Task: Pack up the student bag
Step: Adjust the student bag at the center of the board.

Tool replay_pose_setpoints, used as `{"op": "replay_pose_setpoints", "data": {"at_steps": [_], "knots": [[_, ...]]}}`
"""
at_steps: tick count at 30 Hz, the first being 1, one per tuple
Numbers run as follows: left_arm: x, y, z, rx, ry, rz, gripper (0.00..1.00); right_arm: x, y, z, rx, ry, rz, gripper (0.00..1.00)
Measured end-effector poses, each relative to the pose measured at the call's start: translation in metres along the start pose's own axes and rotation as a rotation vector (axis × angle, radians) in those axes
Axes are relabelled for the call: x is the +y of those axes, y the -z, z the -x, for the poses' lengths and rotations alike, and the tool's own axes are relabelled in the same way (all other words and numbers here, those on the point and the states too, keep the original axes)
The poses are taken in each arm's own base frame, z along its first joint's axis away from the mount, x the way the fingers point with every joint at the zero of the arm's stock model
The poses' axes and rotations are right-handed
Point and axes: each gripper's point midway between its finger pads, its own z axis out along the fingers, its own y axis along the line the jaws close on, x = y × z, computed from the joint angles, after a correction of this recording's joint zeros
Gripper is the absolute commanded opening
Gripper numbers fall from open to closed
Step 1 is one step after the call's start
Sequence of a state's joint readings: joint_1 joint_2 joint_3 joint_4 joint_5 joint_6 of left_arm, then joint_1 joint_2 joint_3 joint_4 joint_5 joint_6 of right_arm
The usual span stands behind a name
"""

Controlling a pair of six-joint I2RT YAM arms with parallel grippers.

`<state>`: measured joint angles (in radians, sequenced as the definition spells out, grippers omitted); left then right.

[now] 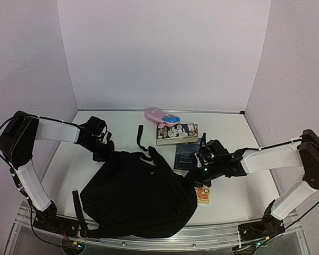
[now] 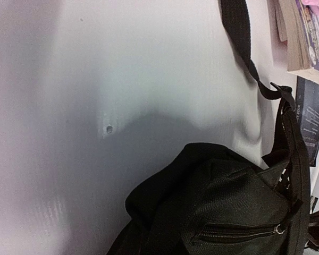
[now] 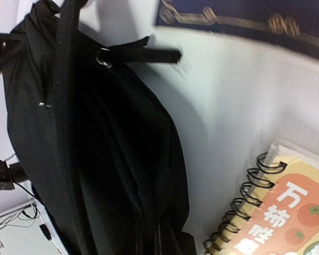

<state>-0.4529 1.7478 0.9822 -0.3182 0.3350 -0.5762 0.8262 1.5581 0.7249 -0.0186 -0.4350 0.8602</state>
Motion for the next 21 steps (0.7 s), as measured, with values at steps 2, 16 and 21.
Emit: {"op": "replay_pose_setpoints", "data": {"at_steps": [2, 16, 21], "knots": [[0.0, 0.011, 0.006, -0.032, -0.003, 0.017, 0.06, 0.018, 0.01, 0.014, -0.042, 0.018, 0.017, 0.0], [-0.064, 0.185, 0.142, -0.672, -0.187, -0.071, 0.41, 0.218, 0.145, 0.115, -0.501, 0.534, 0.216, 0.0], [-0.012, 0.162, 0.134, -0.645, -0.091, 0.011, 0.56, 0.248, 0.128, 0.08, -0.527, 0.745, 0.158, 0.0]]}}
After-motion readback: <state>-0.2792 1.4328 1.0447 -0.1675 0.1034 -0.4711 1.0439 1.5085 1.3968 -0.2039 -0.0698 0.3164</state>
